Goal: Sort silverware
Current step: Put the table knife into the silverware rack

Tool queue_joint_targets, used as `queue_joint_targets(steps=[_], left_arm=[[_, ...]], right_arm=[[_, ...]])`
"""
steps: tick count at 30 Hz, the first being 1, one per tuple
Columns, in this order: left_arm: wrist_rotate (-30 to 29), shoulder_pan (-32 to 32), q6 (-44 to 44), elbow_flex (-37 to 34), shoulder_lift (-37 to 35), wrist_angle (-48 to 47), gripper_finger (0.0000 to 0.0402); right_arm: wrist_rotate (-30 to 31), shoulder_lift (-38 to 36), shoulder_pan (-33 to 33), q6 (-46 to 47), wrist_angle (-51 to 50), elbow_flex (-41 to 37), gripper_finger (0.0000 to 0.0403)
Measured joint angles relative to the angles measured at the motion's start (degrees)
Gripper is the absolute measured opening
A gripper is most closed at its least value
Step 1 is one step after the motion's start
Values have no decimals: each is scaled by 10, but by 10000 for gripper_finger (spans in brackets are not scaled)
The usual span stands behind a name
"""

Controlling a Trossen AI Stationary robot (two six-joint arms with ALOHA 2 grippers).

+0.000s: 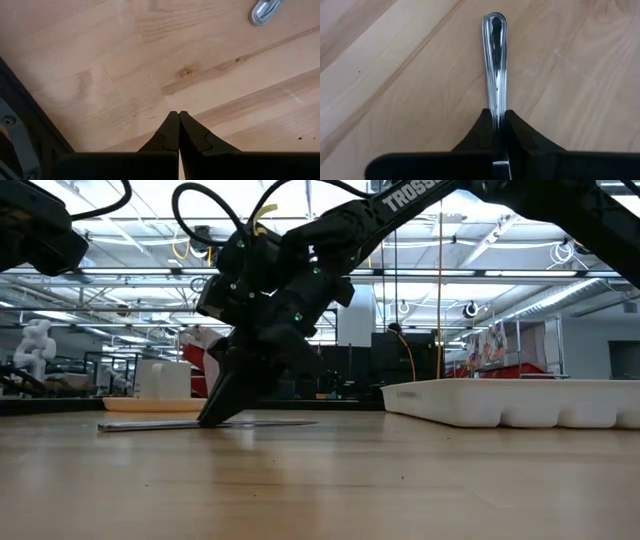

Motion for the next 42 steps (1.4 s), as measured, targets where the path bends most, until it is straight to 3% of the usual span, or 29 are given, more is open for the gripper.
queue_joint_targets(steps=[15, 24, 34, 42], left_arm=[[-30, 0, 1, 0, 0, -2, 0], [-42, 0, 1, 0, 0, -4, 0], [-62, 0, 0, -7, 0, 1, 0], [-64, 0, -3, -12, 0, 3, 0]], right_arm=[[40, -82, 0, 27, -46, -11, 0], [58, -128, 10, -20, -118, -9, 0], [130, -228, 7, -136, -339, -8, 0], [227, -278, 7, -224, -527, -7, 0]])
